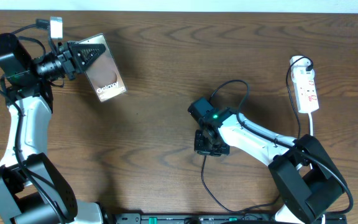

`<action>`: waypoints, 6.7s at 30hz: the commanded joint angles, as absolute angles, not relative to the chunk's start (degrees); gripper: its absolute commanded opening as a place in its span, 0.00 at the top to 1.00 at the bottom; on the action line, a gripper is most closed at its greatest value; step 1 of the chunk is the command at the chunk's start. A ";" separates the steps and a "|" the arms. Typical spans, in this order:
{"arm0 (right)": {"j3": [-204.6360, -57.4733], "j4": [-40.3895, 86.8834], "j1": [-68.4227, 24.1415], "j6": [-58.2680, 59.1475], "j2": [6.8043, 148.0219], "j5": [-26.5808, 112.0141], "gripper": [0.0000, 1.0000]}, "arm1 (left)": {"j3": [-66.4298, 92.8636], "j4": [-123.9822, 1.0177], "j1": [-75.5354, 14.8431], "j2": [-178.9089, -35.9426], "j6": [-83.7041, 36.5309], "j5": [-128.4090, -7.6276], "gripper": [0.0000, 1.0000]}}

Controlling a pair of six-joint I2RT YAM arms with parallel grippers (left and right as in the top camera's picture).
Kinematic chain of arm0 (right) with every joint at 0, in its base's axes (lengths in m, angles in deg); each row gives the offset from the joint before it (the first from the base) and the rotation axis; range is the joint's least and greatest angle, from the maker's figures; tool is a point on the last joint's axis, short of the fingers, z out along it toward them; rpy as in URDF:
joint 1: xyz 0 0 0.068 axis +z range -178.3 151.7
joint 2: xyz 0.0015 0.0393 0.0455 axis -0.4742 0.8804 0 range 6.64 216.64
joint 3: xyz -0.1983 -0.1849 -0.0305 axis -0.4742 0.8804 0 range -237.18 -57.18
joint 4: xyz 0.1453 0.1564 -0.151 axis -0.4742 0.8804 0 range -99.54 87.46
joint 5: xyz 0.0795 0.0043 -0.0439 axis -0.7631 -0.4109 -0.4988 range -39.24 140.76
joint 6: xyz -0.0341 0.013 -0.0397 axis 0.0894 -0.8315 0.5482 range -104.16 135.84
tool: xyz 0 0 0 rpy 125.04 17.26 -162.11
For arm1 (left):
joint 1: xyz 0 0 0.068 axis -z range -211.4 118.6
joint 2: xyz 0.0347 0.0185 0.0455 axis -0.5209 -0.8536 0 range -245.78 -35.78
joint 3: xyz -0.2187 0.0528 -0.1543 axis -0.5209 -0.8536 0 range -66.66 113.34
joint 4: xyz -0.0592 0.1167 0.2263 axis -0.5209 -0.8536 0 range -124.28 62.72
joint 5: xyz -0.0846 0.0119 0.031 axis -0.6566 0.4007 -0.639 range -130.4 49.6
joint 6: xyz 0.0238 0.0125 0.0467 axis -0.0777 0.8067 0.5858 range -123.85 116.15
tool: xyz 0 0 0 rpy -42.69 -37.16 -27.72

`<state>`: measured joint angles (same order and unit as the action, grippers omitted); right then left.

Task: Plug charger to phone and switch on socket

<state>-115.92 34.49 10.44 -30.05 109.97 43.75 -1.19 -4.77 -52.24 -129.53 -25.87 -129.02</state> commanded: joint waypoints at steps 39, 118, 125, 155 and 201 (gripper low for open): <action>-114.19 38.62 13.65 -31.95 110.91 43.82 0.66 | -0.99 -4.47 -52.21 -129.75 -25.52 -130.42 0.92; -114.17 35.08 9.85 -32.59 110.91 43.75 0.99 | -0.99 -4.47 -52.21 -129.77 -25.54 -130.42 0.92; -114.17 35.06 9.83 -32.54 110.91 43.73 0.99 | -0.99 -4.47 -52.21 -129.77 -25.54 -130.42 0.92; -113.65 -0.98 9.56 -3.65 110.93 -1.31 0.99 | -0.99 -4.42 -52.21 -129.75 -28.14 -130.42 0.93; -113.65 -56.30 4.75 -17.50 117.73 -22.84 0.99 | -0.97 12.56 -46.36 -129.75 -60.30 -126.75 0.92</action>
